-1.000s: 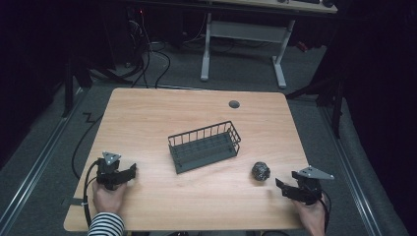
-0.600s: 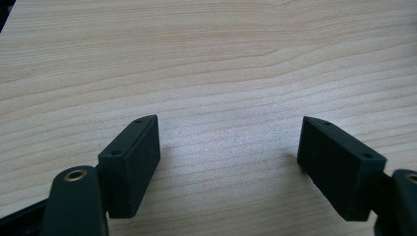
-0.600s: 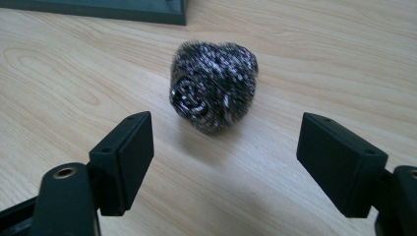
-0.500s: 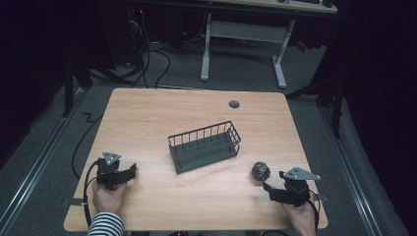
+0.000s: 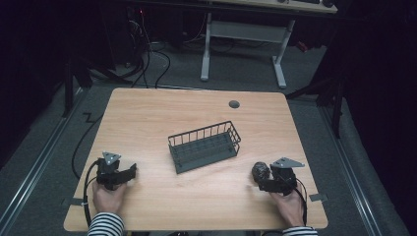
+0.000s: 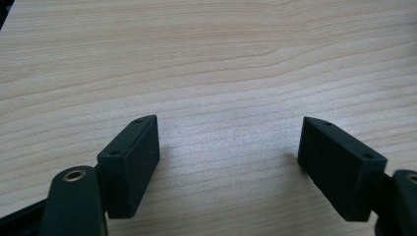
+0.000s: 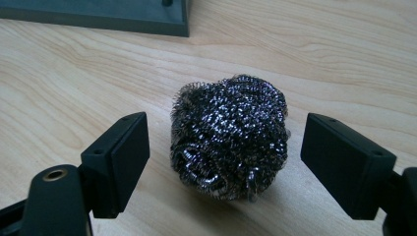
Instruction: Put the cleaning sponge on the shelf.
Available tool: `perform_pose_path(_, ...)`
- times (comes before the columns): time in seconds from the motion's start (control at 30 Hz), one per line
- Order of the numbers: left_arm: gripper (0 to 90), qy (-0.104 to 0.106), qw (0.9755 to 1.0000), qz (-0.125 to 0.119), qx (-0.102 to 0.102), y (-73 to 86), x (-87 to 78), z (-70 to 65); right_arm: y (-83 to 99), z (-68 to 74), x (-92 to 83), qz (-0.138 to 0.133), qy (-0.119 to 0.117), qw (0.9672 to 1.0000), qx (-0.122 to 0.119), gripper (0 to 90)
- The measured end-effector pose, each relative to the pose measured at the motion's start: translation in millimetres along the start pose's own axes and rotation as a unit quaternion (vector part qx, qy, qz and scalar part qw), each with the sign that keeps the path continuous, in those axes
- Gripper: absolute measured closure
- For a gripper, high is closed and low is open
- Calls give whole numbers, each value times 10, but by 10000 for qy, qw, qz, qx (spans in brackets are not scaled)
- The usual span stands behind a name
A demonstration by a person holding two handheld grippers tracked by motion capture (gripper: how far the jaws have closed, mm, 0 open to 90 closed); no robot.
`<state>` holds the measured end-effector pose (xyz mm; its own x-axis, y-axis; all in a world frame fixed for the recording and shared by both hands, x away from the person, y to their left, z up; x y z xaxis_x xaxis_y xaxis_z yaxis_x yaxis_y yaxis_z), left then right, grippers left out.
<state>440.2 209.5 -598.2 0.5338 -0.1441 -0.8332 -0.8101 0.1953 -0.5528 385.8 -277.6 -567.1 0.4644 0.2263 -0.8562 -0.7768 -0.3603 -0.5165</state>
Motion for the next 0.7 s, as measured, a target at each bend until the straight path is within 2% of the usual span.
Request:
perform_pose_path(0.13,241,-1,10000,0,-1,0,0,0,-4,-12,64,65,-28,10000,41,201)
perform_pose_path(0.4,237,-6,10000,3,8,0,1,-3,80,-1,185,216,8,9998,-55,331)
perform_pose_path(0.7,237,-6,10000,3,8,0,1,-3,139,11,162,33,11,10000,-15,364)
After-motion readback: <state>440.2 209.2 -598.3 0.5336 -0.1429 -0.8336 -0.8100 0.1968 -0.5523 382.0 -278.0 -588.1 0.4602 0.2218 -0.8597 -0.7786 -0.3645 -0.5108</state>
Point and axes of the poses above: each handheld gripper's, and its own axes: x roughly forward along the jaws, y roughly out of its underside, z roughly to its left, the point moved 9 cm from there along x, roughly forward along the jaws, and after that the axes turned 14 degrees about z, right-handed, at the moved point
